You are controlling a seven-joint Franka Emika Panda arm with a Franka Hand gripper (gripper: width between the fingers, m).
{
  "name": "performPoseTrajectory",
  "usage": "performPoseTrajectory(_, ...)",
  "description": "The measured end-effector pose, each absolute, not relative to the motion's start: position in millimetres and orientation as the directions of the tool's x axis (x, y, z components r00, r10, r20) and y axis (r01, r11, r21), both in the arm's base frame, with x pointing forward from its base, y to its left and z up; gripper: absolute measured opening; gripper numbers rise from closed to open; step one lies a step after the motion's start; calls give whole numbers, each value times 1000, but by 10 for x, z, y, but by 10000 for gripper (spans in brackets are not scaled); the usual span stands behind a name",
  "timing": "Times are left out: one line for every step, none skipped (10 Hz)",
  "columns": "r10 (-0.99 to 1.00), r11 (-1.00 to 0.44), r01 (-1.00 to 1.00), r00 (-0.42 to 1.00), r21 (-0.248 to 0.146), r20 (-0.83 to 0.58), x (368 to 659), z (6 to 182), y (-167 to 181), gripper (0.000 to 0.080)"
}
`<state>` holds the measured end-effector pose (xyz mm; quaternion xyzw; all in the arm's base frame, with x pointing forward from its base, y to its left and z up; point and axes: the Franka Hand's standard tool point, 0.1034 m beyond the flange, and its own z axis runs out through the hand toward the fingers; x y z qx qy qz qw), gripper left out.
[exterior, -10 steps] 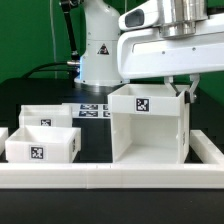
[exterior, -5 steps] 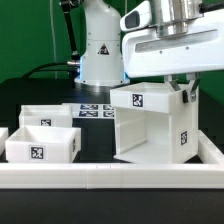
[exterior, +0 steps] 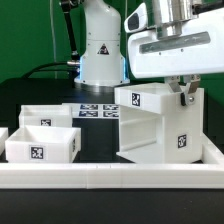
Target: Assemble drawer
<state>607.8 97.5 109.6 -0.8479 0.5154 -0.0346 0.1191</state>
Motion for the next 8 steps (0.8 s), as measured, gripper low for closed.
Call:
performPoseTrajectory(-904, -391, -889, 420, -237, -82, 6077, 1096, 985, 42)
performPoseTrajectory(-931, -318, -919, 349, -232, -105, 6076, 1095, 983, 42)
performPoseTrajectory(-956, -228, -948, 262, -224, -134, 6075, 1093, 981, 42)
performPoseTrajectory(-972, -118, -970, 156, -212, -175, 6074, 1084, 938, 42)
performPoseTrajectory(-976, -38, -979, 80, -202, -202, 6080, 1074, 913, 42)
performPoseTrajectory(-972, 51, -981, -5, -187, -236, 6084, 1059, 906, 42)
performPoseTrajectory(-970, 49, -983, -4, -177, -243, 6101, 1054, 920, 42)
performPoseTrajectory(-970, 43, -982, 3, -184, -244, 6156, 1057, 933, 42)
